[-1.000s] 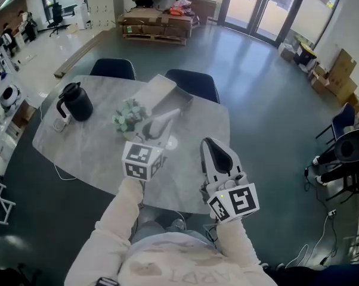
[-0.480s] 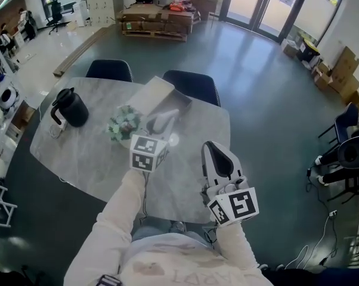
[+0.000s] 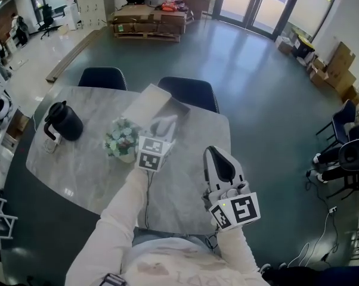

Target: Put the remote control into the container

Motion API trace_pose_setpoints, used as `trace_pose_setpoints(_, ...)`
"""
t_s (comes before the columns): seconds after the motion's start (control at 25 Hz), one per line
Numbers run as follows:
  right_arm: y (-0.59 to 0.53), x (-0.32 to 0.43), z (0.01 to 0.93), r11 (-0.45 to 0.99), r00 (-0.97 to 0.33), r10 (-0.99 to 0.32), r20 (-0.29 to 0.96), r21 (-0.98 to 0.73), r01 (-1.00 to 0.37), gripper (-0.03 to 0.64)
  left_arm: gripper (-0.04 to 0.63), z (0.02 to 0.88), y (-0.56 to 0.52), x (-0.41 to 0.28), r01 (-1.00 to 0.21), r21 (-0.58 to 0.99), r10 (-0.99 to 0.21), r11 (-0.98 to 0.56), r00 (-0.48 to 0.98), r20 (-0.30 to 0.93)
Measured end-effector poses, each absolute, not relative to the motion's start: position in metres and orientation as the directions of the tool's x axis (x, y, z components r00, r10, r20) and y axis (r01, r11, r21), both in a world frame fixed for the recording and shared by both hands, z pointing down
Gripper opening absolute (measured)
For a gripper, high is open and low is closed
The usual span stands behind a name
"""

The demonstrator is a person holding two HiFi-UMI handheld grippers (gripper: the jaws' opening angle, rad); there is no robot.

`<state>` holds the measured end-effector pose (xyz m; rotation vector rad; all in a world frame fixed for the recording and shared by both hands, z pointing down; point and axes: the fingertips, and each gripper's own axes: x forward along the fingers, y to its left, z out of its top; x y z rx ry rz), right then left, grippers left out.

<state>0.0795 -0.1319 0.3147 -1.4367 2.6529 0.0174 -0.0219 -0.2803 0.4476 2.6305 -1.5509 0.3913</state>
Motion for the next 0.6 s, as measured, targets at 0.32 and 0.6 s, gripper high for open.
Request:
trace_pose_setpoints(0.32,-0.159,0.086,0.328,0.505,-0.501,-0.863,-0.068,-0.056,-0.861,0.018,0.115,0.478,-0.322,-0.019,-0.856,-0.084,-0.834,-0.51,0.468,0.293)
trace_pose_setpoints(0.6,-0.179,0.092,0.342,0.474,-0.473,-0.88,-0.033,-0.057,-0.879,0.018,0.115,0.507,-0.359,-0.019,-0.851,-0.111,-0.823,-0.514,0.453,0.343)
